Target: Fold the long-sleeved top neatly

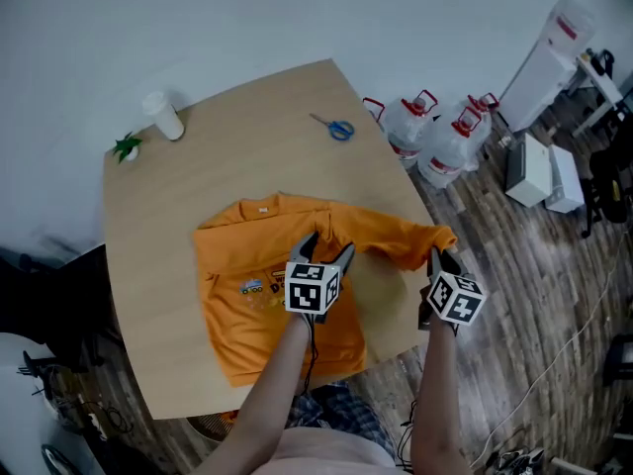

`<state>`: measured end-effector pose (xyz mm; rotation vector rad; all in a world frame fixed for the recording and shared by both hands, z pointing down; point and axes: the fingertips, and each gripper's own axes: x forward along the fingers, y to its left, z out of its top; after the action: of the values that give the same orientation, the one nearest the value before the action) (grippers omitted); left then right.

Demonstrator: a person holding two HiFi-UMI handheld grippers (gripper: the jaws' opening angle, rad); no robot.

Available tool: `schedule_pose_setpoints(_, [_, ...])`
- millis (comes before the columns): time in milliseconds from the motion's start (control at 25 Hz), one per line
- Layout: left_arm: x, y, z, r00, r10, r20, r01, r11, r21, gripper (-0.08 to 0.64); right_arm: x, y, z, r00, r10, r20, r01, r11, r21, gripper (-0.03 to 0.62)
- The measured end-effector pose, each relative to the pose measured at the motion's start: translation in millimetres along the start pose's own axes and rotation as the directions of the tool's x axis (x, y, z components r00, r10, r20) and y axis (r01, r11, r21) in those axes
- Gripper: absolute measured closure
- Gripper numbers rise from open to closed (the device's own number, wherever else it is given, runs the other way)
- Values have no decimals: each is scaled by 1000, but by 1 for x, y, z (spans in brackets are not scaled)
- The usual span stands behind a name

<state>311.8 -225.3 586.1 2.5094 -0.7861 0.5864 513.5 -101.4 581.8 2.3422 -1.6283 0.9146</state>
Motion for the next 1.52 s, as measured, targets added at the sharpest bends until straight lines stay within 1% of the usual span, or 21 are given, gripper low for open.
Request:
schedule_pose_setpoints(160, [-22,39,3,997,72,25,-71,997,-38,224,12,42,21,996,82,25,-81,996,-47,541])
schedule_pose_setpoints(320, [-44,71,7,989,140,45,-137,988,-68,223,25,91,40,984,173,32,-169,980,-108,541])
schedule_pose_setpoints(480, [-67,104,10,978,200,63,-193,976,-98,222,41,148,52,962,271,16,-264,949,-169,541])
schedule_pose_setpoints(600, [-84,124,8,968,240,71,-230,966,-120,222,48,190,53,938,346,-5,-338,916,-216,541])
schedule_pose_setpoints(760, [-105,150,6,956,283,77,-271,952,-144,222,56,245,51,898,438,-42,-433,862,-263,541])
schedule_pose_setpoints(920, [-126,172,2,943,324,78,-307,936,-174,222,59,299,43,850,518,-94,-519,797,-308,541])
schedule_pose_setpoints(1080, [-149,195,-5,928,364,79,-343,918,-198,219,62,350,30,803,577,-148,-589,732,-341,540])
schedule_pose_setpoints(1320, [-182,224,-20,903,422,74,-394,886,-244,219,58,423,9,720,658,-221,-686,624,-374,540])
schedule_pose_setpoints(1520, [-204,244,-36,887,459,60,-427,862,-273,219,60,475,-32,647,688,-330,-757,524,-390,540])
